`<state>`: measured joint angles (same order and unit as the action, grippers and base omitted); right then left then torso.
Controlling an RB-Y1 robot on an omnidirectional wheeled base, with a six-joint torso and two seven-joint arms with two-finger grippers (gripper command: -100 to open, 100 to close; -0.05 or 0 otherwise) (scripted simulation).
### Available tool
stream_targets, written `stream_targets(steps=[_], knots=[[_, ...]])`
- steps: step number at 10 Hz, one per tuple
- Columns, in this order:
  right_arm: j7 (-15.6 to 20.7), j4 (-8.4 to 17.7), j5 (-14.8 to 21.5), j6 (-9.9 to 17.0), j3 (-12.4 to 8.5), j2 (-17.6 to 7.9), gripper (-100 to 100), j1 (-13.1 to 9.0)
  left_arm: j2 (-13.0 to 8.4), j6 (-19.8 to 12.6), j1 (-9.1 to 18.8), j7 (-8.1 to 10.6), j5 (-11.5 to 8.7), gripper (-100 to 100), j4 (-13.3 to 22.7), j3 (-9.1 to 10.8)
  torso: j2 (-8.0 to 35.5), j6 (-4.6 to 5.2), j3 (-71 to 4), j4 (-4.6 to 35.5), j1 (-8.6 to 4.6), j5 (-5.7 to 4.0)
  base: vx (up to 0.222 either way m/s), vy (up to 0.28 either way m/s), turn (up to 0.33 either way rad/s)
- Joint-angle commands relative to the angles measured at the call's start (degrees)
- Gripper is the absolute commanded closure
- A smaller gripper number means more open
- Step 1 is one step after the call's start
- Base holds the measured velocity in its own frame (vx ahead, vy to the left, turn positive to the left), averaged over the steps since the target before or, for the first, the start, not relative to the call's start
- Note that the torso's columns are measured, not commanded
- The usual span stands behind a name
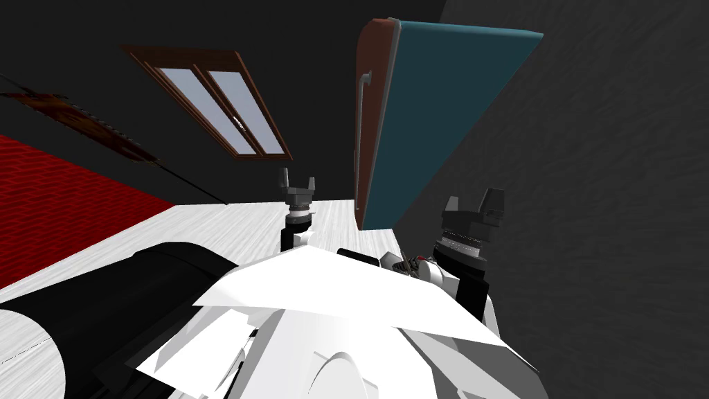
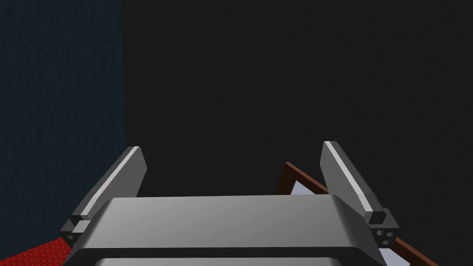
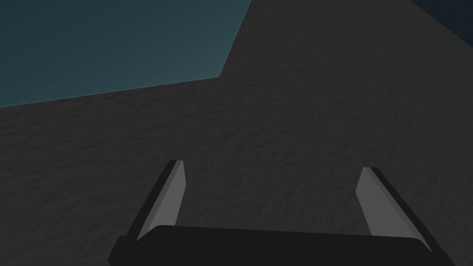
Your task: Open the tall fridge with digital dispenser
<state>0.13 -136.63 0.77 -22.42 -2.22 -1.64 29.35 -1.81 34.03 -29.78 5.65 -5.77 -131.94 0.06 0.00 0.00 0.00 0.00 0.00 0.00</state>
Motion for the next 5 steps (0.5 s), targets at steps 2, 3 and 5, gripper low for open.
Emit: stream_targets(steps=[2,3,5], knots=[[0.00,0.00,0.00,0.00,0.00,0.00,0,0.00,0.00,0.00,0.00,0.00,0.00,0,0.00,0.00,5.97,0.00,-12.00,6.00,0.00,0.00,0.000,0.000,0.000],[0.00,-0.01,0.00,0.00,0.00,0.00,0,0.00,0.00,0.00,0.00,0.00,0.00,0,-0.01,0.00,10.03,0.00,-20.14,10.06,0.00,0.00,0.000,0.000,0.000],[0.00,-0.01,0.00,0.00,0.00,0.00,0,0.00,0.00,0.00,0.00,0.00,0.00,0,-0.01,0.00,18.45,0.00,-36.92,18.46,0.00,0.00,0.000,0.000,0.000]])
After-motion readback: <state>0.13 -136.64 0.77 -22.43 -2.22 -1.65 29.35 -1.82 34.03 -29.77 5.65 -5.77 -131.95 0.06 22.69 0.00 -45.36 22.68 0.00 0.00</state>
